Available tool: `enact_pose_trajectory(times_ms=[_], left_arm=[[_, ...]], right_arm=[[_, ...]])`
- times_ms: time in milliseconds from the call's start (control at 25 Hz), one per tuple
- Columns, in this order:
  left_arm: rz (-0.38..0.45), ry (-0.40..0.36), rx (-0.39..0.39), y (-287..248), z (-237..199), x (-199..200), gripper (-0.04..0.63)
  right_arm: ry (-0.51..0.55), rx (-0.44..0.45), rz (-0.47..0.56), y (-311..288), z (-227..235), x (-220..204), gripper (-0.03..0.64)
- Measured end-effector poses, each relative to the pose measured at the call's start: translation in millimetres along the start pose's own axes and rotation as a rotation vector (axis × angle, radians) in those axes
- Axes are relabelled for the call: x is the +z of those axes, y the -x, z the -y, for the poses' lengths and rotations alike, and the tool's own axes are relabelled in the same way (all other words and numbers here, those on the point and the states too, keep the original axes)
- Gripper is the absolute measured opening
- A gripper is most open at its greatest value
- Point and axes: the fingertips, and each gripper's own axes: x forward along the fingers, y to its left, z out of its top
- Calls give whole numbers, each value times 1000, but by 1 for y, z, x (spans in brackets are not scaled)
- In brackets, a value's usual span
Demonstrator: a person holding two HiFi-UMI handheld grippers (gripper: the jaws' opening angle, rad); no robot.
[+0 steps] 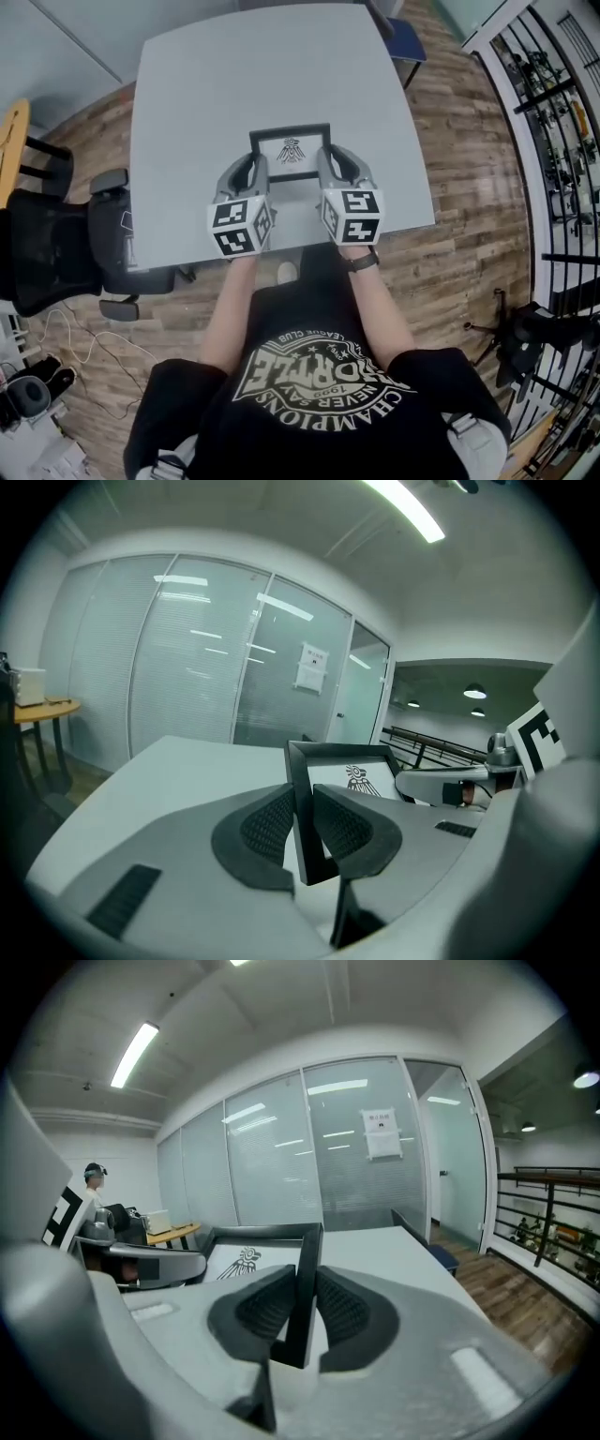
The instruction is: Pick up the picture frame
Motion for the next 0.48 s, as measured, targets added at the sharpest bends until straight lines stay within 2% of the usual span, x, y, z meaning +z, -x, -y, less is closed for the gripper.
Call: enact_pose_trajectory(times_ms=[200, 480], left_arm=[[124, -59, -13, 32, 15, 53, 70], [251, -122, -27, 70, 34, 99, 69]], right_arm=[[29, -32, 135, 33, -13, 54, 66], [70, -47, 270, 75, -27, 104, 66]])
